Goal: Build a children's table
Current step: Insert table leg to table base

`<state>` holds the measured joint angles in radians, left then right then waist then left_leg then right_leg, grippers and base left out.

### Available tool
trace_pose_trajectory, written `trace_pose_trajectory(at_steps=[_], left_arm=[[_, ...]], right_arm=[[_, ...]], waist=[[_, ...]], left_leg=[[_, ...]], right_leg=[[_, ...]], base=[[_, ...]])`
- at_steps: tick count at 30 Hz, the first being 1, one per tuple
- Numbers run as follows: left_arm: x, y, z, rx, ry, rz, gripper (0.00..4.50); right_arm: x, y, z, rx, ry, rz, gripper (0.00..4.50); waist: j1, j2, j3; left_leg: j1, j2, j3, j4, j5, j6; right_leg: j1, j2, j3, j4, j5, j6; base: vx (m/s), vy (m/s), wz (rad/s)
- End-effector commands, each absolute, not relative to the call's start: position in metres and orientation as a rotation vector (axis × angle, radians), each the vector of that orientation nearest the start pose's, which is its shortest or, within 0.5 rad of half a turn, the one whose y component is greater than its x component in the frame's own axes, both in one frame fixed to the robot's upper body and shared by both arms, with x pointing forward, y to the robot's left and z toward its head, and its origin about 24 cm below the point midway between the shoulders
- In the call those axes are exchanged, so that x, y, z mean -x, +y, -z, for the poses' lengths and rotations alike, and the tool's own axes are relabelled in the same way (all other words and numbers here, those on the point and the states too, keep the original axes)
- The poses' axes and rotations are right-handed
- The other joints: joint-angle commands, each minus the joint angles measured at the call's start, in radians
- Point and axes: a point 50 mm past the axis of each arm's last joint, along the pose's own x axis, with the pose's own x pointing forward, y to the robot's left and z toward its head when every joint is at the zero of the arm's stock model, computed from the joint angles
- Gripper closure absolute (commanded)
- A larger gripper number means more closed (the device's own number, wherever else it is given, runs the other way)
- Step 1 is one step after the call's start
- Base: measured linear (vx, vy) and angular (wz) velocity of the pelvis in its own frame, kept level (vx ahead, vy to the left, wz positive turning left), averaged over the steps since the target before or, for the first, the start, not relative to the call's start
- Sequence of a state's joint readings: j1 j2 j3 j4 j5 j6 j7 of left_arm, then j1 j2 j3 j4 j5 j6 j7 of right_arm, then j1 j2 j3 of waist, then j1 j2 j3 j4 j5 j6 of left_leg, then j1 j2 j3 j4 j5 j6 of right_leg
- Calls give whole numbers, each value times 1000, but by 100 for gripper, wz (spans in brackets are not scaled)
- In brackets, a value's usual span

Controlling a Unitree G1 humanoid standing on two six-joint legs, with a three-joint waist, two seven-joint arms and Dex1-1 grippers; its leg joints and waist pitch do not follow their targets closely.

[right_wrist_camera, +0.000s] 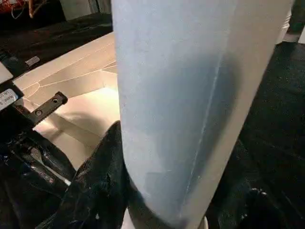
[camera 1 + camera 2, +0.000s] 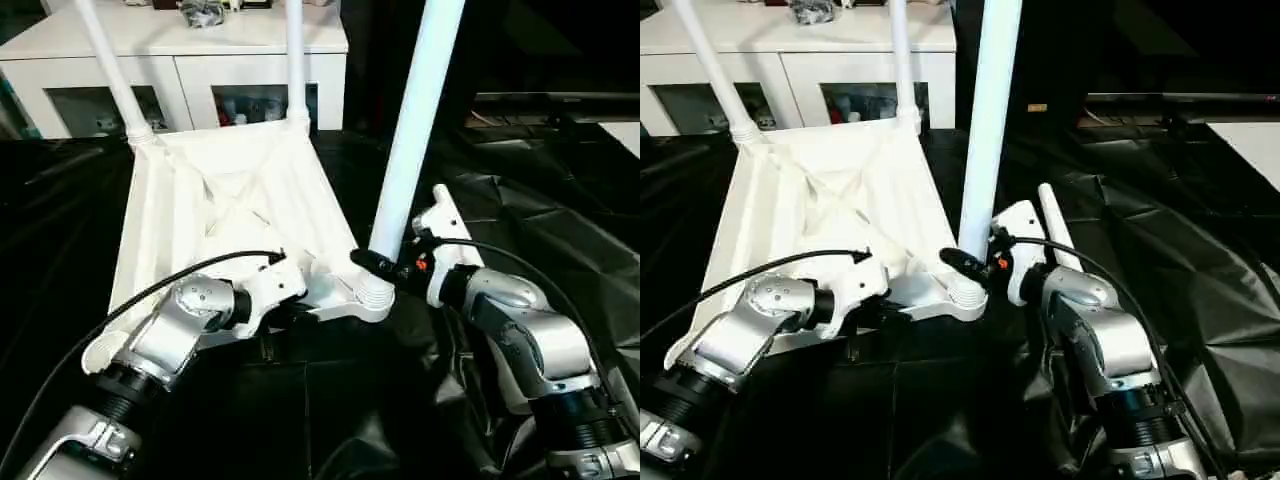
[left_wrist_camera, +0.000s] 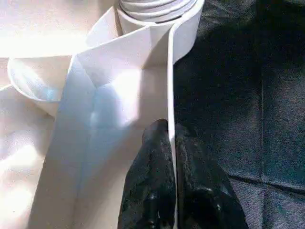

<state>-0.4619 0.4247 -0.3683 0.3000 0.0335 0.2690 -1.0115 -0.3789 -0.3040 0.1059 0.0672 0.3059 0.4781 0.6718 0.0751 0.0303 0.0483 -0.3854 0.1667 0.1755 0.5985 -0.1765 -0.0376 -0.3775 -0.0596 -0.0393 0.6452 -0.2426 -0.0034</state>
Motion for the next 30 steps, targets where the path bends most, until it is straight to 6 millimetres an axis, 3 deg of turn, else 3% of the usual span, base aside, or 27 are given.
trace_pose_trajectory(at_steps=[1, 7, 12, 23, 24, 28, 29, 30], left_arm=[[-297, 133, -47, -426, 437, 1156, 450], [-297, 133, -50, -380, 410, 1147, 450], [-297, 134, -50, -371, 406, 1139, 450], [-291, 141, -41, -457, 467, 1152, 450], [-291, 142, -40, -472, 474, 1150, 450], [-291, 143, -38, -490, 505, 1138, 450], [-292, 143, -38, -483, 515, 1131, 450], [-293, 143, -39, -486, 517, 1131, 450]], right_arm=[[-304, -130, -86, -4, 246, -838, 266], [-309, -132, -82, -79, 267, -801, 266], [-310, -136, -81, -135, 271, -775, 266], [-296, -146, -52, -199, 294, -709, 266], [-295, -146, -50, -205, 289, -697, 266], [-291, -148, -43, -233, 273, -652, 266], [-288, -148, -39, -245, 256, -631, 266], [-285, -147, -38, -230, 250, -631, 267]], waist=[[4, -10, -55], [-2, -9, -55], [-6, -8, -57], [-7, -3, -56], [-6, 6, -56], [-9, 8, -55], [-8, 20, -55], [-9, 22, -55]], left_leg=[[16, 60, -24, -72, -175, 14], [15, 60, -25, -73, -181, 9], [14, 58, -23, -70, -155, 24], [14, 60, -24, -74, -180, 17], [15, 60, -26, -75, -187, 15], [18, 62, -27, -80, -227, -1], [20, 62, -29, -80, -235, -7], [20, 63, -29, -81, -248, -10]], right_leg=[[35, -87, 49, -91, -98, -212], [35, -87, 48, -90, -100, -219], [37, -86, 48, -87, -48, -229], [36, -87, 48, -90, -58, -228], [36, -88, 48, -90, -69, -228], [33, -86, 47, -93, -96, -226], [32, -86, 48, -92, -96, -228], [30, -86, 49, -93, -88, -229]], base=[[0, 0, 0], [0, 0, 0], [0, 0, 0], [0, 0, 0], [0, 0, 0], [0, 0, 0], [0, 0, 0], [0, 0, 0]])
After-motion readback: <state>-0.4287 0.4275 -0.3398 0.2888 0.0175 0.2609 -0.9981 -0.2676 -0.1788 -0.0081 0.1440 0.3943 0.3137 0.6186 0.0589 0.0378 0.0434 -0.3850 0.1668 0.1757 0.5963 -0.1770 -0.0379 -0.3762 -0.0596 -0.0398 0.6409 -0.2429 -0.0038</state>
